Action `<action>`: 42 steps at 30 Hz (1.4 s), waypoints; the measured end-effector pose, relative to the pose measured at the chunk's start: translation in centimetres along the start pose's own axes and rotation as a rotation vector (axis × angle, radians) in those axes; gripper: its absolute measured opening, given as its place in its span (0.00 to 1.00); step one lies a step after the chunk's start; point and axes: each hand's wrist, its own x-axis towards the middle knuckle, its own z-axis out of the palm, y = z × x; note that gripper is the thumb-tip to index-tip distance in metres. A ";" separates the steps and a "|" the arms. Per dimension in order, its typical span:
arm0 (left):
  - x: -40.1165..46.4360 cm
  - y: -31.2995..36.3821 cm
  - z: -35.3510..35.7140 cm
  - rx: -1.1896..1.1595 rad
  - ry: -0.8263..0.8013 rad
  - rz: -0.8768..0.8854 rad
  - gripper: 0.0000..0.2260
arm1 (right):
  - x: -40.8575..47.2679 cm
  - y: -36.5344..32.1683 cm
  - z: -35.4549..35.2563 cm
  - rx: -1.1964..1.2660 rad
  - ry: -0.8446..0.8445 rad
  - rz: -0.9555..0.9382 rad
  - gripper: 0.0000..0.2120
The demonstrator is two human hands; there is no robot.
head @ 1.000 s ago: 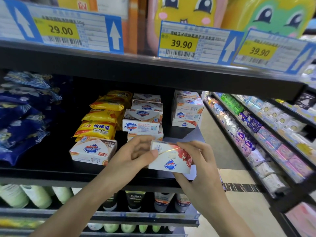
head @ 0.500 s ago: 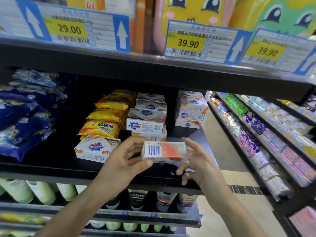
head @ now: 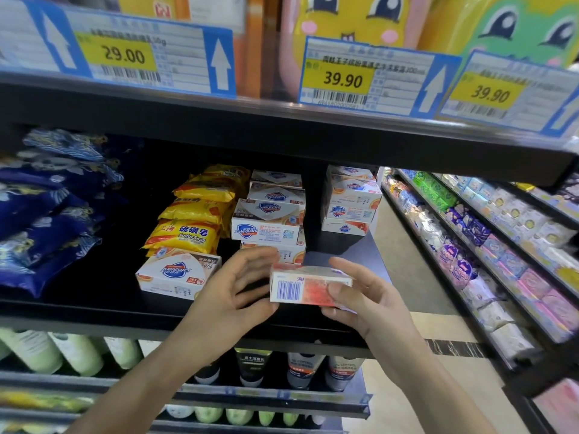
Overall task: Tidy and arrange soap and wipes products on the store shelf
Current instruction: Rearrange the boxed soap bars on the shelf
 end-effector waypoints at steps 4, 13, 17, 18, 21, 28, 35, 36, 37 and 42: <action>0.1 0.6 0.1 -0.051 0.020 -0.074 0.23 | -0.7 0.3 -0.2 -0.026 -0.021 -0.093 0.38; 0.3 1.2 0.7 0.012 -0.005 -0.200 0.21 | -1.0 1.0 -0.7 -0.118 -0.138 -0.177 0.29; 0.8 1.4 0.3 0.032 -0.057 -0.223 0.23 | -0.8 1.3 -0.8 -0.116 -0.174 -0.181 0.32; 0.9 1.4 0.2 0.040 -0.063 -0.220 0.23 | -0.8 1.3 -0.8 -0.115 -0.173 -0.185 0.32; 0.9 1.3 0.0 0.044 -0.078 -0.212 0.21 | -0.8 1.3 -0.8 -0.122 -0.168 -0.187 0.32; 0.6 1.0 -0.1 -0.004 -0.064 -0.178 0.21 | -0.9 1.2 -0.6 -0.143 -0.149 -0.148 0.33; 0.1 0.8 -0.4 -0.057 -0.059 -0.072 0.18 | -0.5 0.5 0.0 -0.129 -0.025 -0.119 0.28; 0.0 0.8 -0.4 -0.047 -0.067 -0.050 0.18 | -0.2 0.2 0.4 -0.150 -0.008 -0.092 0.25; -0.1 0.8 -0.4 -0.038 -0.072 -0.031 0.18 | 0.5 0.0 0.9 -0.169 0.021 -0.041 0.23; -0.2 0.2 -0.5 -0.037 -0.081 0.001 0.20 | 1.6 -0.7 1.8 -0.311 0.060 0.063 0.15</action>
